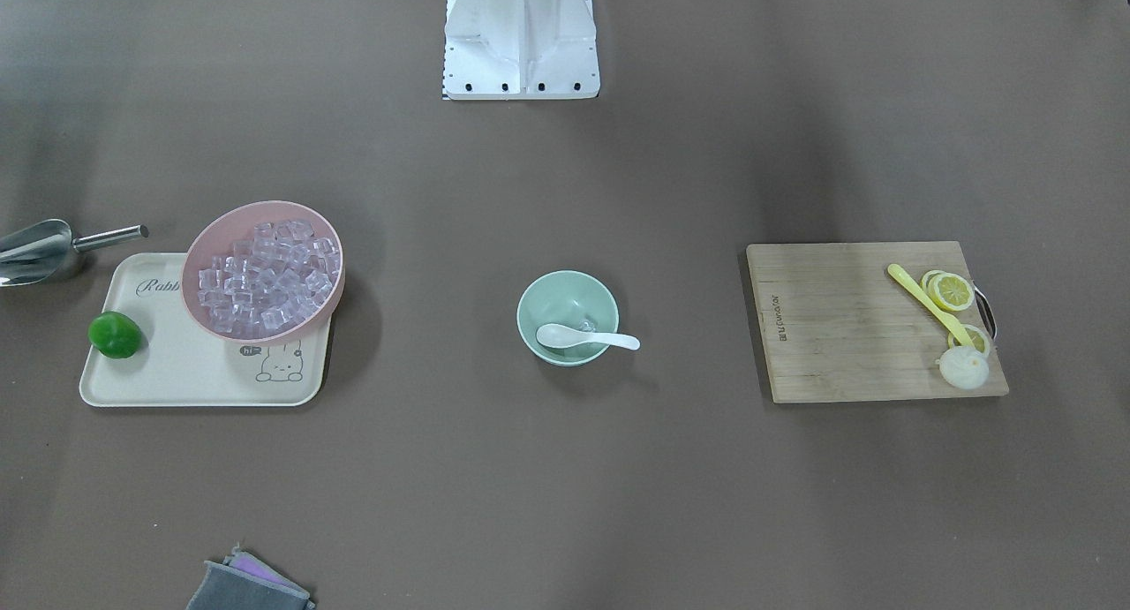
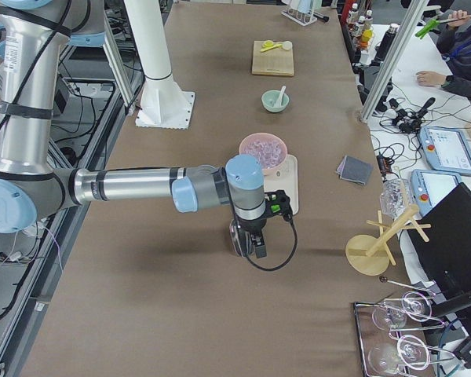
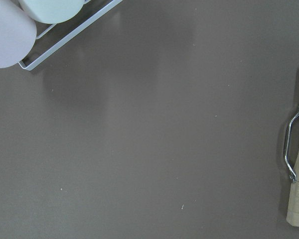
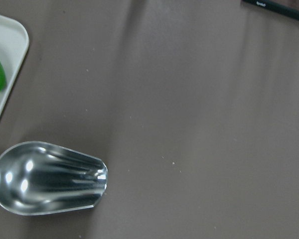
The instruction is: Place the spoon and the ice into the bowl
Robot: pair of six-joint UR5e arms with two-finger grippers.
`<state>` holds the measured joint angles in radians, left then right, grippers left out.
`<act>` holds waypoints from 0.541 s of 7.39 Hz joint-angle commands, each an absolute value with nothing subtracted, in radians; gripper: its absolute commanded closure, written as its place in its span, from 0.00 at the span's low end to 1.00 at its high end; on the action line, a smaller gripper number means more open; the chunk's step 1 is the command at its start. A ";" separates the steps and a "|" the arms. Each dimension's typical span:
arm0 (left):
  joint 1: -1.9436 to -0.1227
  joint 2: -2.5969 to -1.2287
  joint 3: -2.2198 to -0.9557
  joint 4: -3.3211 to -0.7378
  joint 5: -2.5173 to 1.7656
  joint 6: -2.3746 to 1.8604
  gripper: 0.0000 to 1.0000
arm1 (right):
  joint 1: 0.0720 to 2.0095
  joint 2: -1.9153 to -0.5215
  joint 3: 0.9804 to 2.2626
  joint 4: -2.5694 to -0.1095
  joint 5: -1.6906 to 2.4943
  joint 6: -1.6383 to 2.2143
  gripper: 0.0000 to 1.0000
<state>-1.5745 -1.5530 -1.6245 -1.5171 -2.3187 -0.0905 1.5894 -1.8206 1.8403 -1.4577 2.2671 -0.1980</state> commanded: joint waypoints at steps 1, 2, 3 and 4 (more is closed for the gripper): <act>-1.574 -1.555 -1.624 -1.517 -2.319 -0.091 0.01 | 1.684 -1.898 1.853 -1.486 2.275 -0.197 0.00; -1.574 -1.554 -1.626 -1.517 -2.319 -0.091 0.01 | 1.681 -1.867 1.868 -1.493 2.275 -0.082 0.00; -1.574 -1.552 -1.626 -1.517 -2.319 -0.091 0.01 | 1.648 -1.830 1.881 -1.515 2.287 -0.024 0.00; -1.574 -1.552 -1.625 -1.517 -2.318 -0.091 0.01 | 1.616 -1.777 1.882 -1.584 2.295 -0.015 0.00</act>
<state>-1.5739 -1.5532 -1.6255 -1.5171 -2.3190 -0.0905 1.6490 -1.8324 1.8743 -1.5230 2.2846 -0.0580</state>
